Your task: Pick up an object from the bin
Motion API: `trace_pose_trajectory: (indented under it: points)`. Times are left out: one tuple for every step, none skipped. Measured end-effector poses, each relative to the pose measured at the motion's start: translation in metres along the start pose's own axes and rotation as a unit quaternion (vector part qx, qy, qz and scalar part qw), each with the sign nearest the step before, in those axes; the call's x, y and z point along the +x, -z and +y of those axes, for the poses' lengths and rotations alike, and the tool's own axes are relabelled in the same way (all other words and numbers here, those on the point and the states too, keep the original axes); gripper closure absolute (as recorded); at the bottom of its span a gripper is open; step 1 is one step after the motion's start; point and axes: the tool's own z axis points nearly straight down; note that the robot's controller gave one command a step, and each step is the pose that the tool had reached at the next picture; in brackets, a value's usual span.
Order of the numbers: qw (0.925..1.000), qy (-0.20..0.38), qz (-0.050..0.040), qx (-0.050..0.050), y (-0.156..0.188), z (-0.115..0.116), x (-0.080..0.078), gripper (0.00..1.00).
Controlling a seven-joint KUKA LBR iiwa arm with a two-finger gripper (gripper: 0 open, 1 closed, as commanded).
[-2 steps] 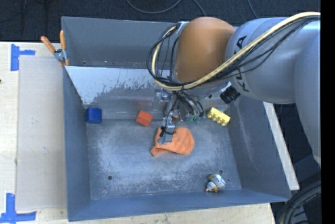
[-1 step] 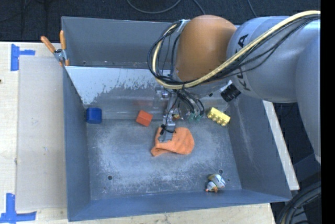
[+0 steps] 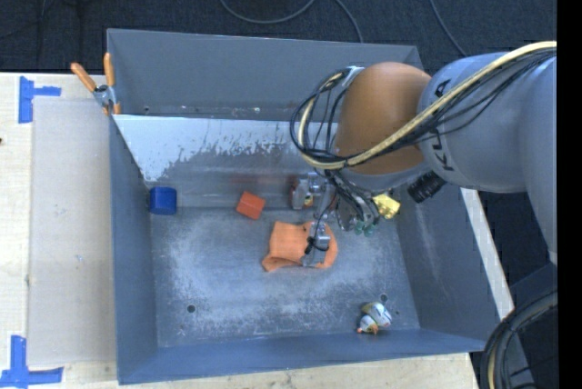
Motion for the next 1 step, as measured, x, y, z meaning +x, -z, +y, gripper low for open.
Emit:
trace_pose_trajectory:
  points:
    - [0.9994,-0.035,0.0009,0.002,-0.0236,-0.0115,0.0008,0.0]
